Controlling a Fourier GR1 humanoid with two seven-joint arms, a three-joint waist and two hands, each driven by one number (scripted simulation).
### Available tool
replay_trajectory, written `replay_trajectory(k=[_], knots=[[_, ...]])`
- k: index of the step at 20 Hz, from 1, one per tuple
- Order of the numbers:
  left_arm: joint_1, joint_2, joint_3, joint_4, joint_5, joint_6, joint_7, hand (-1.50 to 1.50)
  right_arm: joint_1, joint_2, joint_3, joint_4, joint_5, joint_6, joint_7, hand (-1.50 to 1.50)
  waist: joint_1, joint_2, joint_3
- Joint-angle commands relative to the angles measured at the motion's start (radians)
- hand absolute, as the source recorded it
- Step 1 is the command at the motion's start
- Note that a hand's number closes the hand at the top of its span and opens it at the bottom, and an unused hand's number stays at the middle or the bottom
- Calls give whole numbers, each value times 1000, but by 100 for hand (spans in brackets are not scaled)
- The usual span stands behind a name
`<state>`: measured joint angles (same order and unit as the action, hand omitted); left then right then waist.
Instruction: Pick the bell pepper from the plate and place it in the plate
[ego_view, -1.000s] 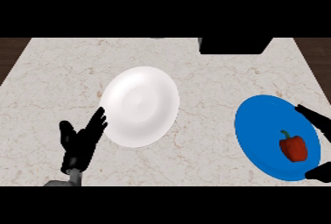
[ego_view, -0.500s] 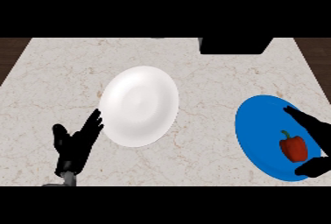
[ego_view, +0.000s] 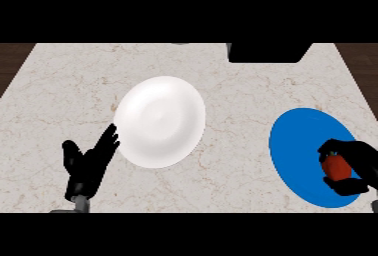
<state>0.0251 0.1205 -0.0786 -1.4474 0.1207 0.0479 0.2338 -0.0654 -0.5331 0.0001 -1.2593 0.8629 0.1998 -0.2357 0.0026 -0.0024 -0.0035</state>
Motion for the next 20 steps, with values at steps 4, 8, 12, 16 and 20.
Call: replay_trajectory(k=[4, 8, 12, 16, 20], knots=[[-17, -40, 3, 81, -31, -3, -61, 0, -35, -38, -67, 117, 39, -80, -156, 150, -3, 3, 3], [22, -17, 9, 7, -10, -8, -18, 0, 38, 282, 180, -211, 154, -177, 97, 150, -9, -9, -1], [9, -16, -21, 2, -26, -22, -11, 0, 28, 466, 392, -217, 243, -191, 126, 150, 61, -12, -1], [-3, -17, -16, 10, -17, -24, 4, 0, 10, 527, 565, -299, 264, -345, 229, 150, 55, -25, 4], [3, -18, -15, 27, -24, -21, -8, 0, 44, 531, 741, -355, 284, -509, 386, 150, 38, -20, 5]])
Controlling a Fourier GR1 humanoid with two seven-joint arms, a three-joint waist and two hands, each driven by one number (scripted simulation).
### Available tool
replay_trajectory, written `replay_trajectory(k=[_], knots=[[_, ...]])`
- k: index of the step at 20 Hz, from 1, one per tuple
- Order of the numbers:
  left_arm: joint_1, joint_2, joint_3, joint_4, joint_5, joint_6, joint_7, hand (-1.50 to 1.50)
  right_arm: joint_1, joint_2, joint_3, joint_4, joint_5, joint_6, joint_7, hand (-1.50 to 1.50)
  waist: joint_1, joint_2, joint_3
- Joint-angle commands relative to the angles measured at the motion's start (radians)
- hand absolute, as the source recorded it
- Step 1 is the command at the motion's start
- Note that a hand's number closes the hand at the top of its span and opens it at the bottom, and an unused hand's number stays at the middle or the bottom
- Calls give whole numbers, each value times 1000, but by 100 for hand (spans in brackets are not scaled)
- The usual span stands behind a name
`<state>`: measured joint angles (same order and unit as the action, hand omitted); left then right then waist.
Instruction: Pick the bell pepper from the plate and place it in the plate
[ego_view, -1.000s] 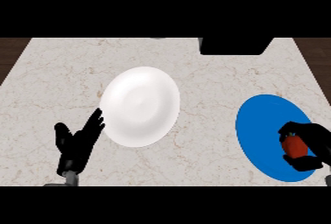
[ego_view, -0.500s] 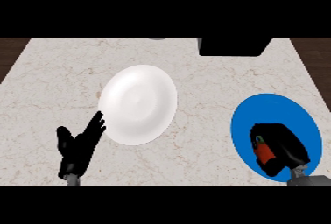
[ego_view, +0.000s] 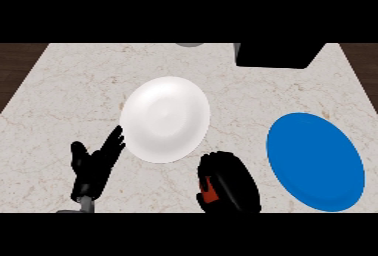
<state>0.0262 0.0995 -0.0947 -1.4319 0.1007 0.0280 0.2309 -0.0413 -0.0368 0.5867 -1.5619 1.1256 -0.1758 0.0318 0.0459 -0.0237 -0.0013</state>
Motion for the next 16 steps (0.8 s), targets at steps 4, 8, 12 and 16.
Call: replay_trajectory(k=[4, 8, 12, 16], knots=[[4, 7, 7, 2, 3, -3, -1, 0, 39, 36, 278, -93, 36, -293, 305, 150, -11, 4, 3], [-12, 10, 19, 9, -1, 7, -2, 0, 79, 36, 420, -79, 96, -484, 471, 150, -33, 12, 2], [-12, -13, -2, -2, -13, 22, 3, 0, 51, 37, 505, -62, 130, -661, 629, 150, -33, 18, 3], [0, 12, 22, -4, 4, 1, -9, 0, -46, 37, 489, 12, 234, -767, 762, 150, -30, 19, 1]])
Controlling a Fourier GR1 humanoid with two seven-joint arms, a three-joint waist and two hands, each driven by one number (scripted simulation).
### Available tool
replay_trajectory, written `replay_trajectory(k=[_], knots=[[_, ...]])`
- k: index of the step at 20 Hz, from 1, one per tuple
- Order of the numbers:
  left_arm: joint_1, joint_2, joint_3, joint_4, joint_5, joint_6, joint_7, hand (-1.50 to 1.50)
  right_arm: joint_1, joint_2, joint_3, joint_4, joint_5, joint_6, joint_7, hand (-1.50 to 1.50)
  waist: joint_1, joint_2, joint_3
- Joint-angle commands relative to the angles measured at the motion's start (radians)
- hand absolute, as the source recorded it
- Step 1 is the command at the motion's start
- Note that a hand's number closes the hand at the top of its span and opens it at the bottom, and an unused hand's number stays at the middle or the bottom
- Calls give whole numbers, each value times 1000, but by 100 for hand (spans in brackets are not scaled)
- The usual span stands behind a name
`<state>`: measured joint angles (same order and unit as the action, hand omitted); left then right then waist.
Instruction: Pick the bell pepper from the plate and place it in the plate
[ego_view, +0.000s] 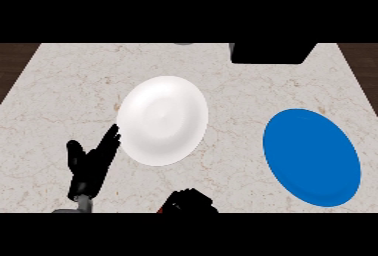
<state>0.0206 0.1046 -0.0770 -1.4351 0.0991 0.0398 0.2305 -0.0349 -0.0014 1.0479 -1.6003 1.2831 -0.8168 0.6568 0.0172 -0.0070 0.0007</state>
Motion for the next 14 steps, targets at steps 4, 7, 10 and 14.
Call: replay_trajectory(k=[4, 7, 10, 14], knots=[[-12, 10, 7, 21, 1, -14, -10, 0, -214, 1, -60, 99, 121, -120, 272, 150, 5, 7, -1], [-51, -15, -2, 29, 0, -3, 7, 0, -334, 1, -118, 183, 128, -162, 339, 150, 17, 13, 0], [-29, -24, -23, 20, -19, 4, 1, 0, -490, 1, -186, 276, 86, -152, 418, 150, 34, 14, 0], [-76, -29, -12, 63, -11, -10, -18, 0, -672, 1, -228, 483, -22, -216, 419, 150, 45, 23, 0]])
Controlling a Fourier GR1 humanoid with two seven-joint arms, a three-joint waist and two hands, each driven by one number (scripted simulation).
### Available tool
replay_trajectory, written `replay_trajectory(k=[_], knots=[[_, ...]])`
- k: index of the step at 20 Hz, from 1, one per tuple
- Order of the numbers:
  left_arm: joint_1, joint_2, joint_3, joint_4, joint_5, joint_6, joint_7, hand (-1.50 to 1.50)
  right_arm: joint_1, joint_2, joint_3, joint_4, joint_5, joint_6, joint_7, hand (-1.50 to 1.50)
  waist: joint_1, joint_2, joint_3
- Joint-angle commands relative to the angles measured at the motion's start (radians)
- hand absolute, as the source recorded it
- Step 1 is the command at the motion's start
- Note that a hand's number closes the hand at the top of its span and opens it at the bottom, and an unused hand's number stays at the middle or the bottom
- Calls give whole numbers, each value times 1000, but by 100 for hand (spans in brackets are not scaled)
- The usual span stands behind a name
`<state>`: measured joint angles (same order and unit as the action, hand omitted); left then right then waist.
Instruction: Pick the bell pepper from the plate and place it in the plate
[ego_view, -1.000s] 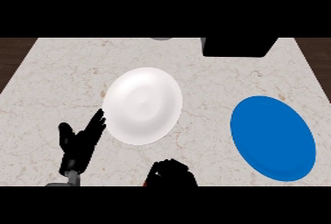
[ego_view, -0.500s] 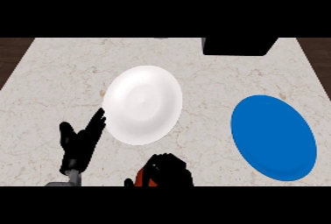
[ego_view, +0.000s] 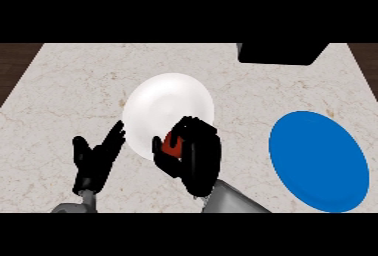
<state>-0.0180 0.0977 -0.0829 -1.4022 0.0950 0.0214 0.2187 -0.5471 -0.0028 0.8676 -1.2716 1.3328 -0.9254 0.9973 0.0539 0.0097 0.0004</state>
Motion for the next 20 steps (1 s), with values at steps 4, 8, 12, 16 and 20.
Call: replay_trajectory(k=[4, 8, 12, 16, 20], knots=[[-22, -26, -37, -19, -26, 16, 30, 0, -254, 3, -58, 312, -146, -212, 65, 150, 23, 9, 1], [-23, -16, -21, -16, -17, 4, 10, 0, -288, 3, -84, 390, -320, -126, 79, 150, 29, 12, 0], [-27, -22, -29, -18, -20, 1, 4, 0, -338, 3, -58, 507, -505, 22, -9, -150, 54, 23, 0], [-31, -14, -25, -16, -16, -3, 34, 0, -331, 3, -46, 526, -690, -28, -184, -150, 54, 26, 2], [-67, -9, -15, -14, -13, -8, 36, 0, -336, 3, -85, 510, -804, -102, -371, -150, 51, 31, 3]])
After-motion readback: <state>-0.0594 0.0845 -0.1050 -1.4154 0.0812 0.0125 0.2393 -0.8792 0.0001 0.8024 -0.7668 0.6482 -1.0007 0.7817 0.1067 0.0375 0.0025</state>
